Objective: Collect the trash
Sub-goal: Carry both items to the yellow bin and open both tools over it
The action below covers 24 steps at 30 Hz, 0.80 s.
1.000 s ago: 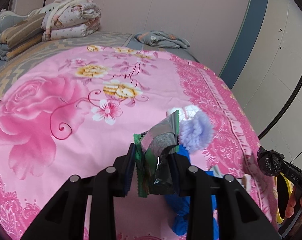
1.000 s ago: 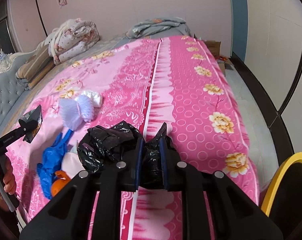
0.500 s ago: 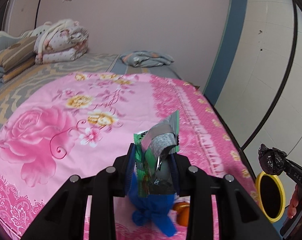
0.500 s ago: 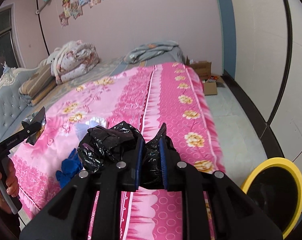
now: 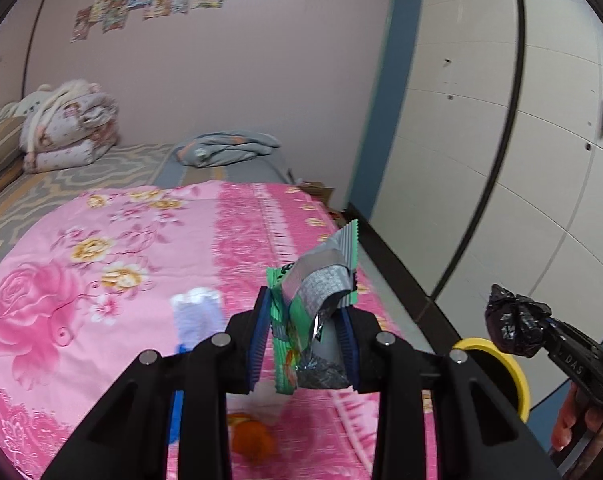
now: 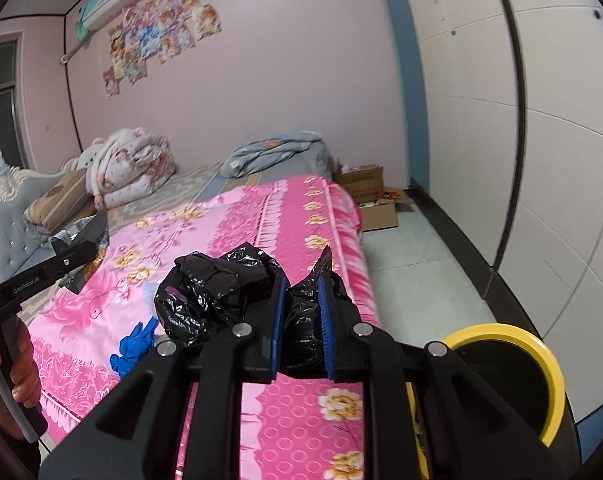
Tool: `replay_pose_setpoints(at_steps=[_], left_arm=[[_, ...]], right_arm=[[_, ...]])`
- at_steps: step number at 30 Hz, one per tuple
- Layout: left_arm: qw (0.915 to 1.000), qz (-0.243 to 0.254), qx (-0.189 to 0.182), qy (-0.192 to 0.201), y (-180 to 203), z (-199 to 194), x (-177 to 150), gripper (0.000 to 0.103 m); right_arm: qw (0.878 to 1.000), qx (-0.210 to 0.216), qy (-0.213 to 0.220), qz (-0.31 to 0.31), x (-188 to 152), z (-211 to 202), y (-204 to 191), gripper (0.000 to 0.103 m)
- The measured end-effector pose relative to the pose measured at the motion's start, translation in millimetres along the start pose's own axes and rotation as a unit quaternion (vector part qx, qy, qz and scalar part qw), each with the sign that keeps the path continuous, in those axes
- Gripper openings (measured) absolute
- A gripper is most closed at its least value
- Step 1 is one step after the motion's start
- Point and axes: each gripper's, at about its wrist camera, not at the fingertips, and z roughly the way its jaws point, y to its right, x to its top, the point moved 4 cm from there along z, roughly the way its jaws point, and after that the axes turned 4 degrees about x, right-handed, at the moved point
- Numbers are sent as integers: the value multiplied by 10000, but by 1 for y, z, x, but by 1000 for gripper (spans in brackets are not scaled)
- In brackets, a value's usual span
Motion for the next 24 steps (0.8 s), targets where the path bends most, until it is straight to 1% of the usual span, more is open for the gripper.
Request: replay_pose_setpoints(at_steps=[4,8,15,20,24], left_arm=[[9997,123,-208,-46,33,3,-3,30],[9989,190,-429,-99,63,10,-7,30],[9959,448,-739,-273,114,27,-24,30],[9930,564,-951,-424,142,41,-37,30],[9904,614,-1120,-535,163,51,-44,30]], right_arm=[[9993,-203,155,283,-1,-21,26,15],[9967,-551,400,441,-4,-45,50,15],[9895,-1157,677,535,-13,-71,81,15],[9785,-1694,958,683,-25,-91,102,15],[9699,-1989,1148,804,-34,-102,115,15]])
